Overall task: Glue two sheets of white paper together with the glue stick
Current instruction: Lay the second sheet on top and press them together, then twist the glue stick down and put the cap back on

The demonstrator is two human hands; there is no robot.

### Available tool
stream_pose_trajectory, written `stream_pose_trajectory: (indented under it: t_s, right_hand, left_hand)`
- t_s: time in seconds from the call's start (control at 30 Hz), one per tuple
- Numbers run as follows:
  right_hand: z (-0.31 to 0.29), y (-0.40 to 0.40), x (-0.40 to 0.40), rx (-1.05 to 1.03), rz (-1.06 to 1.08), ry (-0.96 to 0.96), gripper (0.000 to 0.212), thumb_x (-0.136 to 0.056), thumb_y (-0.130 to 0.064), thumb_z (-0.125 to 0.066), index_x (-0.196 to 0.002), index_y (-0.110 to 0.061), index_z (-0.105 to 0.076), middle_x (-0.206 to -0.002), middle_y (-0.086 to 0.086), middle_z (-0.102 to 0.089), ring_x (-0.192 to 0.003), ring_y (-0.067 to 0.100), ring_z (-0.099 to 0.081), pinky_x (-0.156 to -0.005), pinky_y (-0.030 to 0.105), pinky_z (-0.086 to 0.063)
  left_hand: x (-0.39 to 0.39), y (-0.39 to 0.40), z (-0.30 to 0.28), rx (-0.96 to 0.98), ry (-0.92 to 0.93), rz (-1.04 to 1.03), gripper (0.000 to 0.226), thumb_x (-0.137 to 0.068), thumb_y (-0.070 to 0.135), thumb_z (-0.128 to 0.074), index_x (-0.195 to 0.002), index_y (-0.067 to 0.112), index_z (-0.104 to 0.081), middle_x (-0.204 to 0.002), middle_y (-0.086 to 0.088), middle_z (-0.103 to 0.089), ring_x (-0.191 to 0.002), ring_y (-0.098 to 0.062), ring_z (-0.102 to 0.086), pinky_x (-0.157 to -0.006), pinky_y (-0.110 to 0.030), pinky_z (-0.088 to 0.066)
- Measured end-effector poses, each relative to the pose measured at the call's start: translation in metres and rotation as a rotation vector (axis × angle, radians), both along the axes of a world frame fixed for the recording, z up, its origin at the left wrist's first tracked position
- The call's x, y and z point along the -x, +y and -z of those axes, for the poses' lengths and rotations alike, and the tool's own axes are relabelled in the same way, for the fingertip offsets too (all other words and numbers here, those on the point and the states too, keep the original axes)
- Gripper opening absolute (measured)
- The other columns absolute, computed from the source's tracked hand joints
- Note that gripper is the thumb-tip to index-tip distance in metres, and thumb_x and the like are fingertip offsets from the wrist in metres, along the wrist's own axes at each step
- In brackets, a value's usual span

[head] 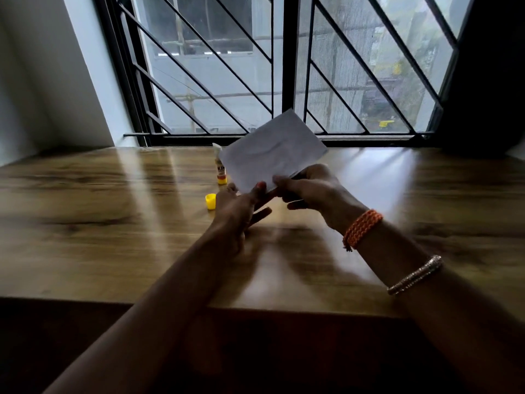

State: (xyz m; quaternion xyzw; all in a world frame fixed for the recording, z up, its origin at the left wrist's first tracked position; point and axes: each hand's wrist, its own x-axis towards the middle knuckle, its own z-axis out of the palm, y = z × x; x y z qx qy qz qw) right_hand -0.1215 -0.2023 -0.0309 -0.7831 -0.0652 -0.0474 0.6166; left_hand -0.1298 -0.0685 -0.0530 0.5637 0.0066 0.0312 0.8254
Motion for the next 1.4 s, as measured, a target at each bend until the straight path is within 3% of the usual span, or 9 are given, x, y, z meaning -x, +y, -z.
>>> stream_pose_trajectory:
  t_s: [0.17,0.27,0.47,0.7,0.87,1.0,1.17,1.27,1.4]
  right_hand:
    - [-0.007,-0.02,-0.011,-0.132,0.291,-0.08,0.019,-0.089,-0.014,-0.06,-0.07,-0.011,-0.061,-0.078,0.011,-0.068,-0.066,0.02,-0.067,-0.053,0.029,-0.057]
    - [-0.013,-0.041,-0.021,-0.125,0.502,-0.155,0.02,-0.092,-0.016,-0.052,-0.076,-0.011,-0.064,-0.091,0.017,-0.07,-0.085,0.032,-0.068,-0.071,0.044,-0.059]
    - [-0.007,-0.054,-0.017,0.41,0.524,-0.191,0.04,-0.091,-0.032,-0.053,-0.122,-0.009,-0.045,-0.117,0.022,-0.062,-0.104,0.035,-0.059,-0.084,0.034,-0.043]
    - [-0.01,-0.076,0.022,0.963,0.661,-0.226,0.03,-0.083,-0.026,-0.054,-0.109,-0.01,-0.058,-0.118,0.02,-0.057,-0.108,0.041,-0.054,-0.085,0.038,-0.041]
    - [-0.01,-0.076,0.025,1.113,0.542,0.011,0.029,-0.083,-0.022,-0.055,-0.107,-0.008,-0.059,-0.116,0.018,-0.057,-0.104,0.038,-0.057,-0.074,0.033,-0.037]
    - [-0.013,-0.059,0.017,1.183,0.504,0.014,0.02,-0.084,-0.02,-0.054,-0.1,-0.008,-0.059,-0.098,0.013,-0.055,-0.093,0.034,-0.056,-0.076,0.035,-0.038]
    - [-0.021,-0.021,-0.01,1.155,0.336,-0.129,0.02,-0.08,-0.015,-0.054,-0.064,-0.01,-0.044,-0.062,0.001,-0.04,-0.06,0.023,-0.045,-0.067,0.032,-0.037]
    - [-0.024,0.008,-0.033,1.08,0.262,-0.298,0.02,-0.078,-0.015,-0.056,-0.062,-0.011,-0.045,-0.061,0.005,-0.048,-0.06,0.027,-0.051,-0.064,0.034,-0.045]
    - [-0.02,0.037,-0.06,1.063,0.212,-0.418,0.01,-0.081,-0.019,-0.056,-0.082,-0.012,-0.062,-0.079,0.012,-0.065,-0.074,0.03,-0.062,-0.09,0.046,-0.049]
  left_hand:
    - [0.004,0.001,0.0,-0.201,-0.052,-0.005,0.032,-0.087,0.016,-0.061,-0.116,0.012,-0.05,-0.08,-0.006,-0.069,-0.059,-0.005,-0.069,-0.045,-0.02,-0.053]
    - [0.009,0.001,0.004,-0.381,-0.101,0.034,0.031,-0.086,0.015,-0.061,-0.113,0.014,-0.046,-0.079,-0.006,-0.069,-0.057,-0.006,-0.069,-0.044,-0.022,-0.048]
    - [0.024,-0.017,0.003,-0.504,-0.16,0.236,0.041,-0.087,0.009,-0.059,-0.117,0.006,-0.032,-0.062,-0.005,-0.07,-0.047,-0.011,-0.064,-0.035,-0.02,-0.041]
    - [0.038,-0.044,-0.002,-0.708,-0.052,0.414,0.07,-0.086,0.007,-0.057,-0.135,-0.003,-0.008,-0.046,-0.004,-0.066,-0.041,-0.018,-0.063,-0.039,-0.031,-0.054]
    - [0.038,-0.047,-0.015,-1.103,-0.006,0.439,0.049,-0.089,0.038,-0.054,-0.109,-0.006,-0.045,-0.053,-0.01,-0.062,-0.036,-0.018,-0.057,-0.041,-0.024,-0.049]
    - [0.036,-0.025,-0.018,-1.481,-0.139,0.199,0.042,-0.093,0.049,-0.035,-0.094,0.012,-0.055,-0.071,-0.007,-0.071,-0.063,-0.022,-0.066,-0.075,-0.037,-0.055]
    - [0.021,0.014,-0.022,-1.49,-0.409,-0.224,0.024,-0.091,0.036,-0.04,-0.097,0.023,-0.06,-0.087,-0.001,-0.071,-0.095,-0.023,-0.062,-0.088,-0.038,-0.037]
    - [-0.009,0.039,-0.025,-1.413,-0.283,-0.367,0.016,-0.088,0.035,-0.048,-0.097,0.023,-0.055,-0.1,0.001,-0.068,-0.103,-0.026,-0.057,-0.081,-0.036,-0.024]
    - [-0.059,0.068,-0.02,-1.354,-0.009,-0.336,0.06,-0.083,0.046,-0.057,-0.128,0.013,-0.038,-0.135,-0.012,-0.048,-0.126,-0.033,-0.04,-0.102,-0.046,-0.032]
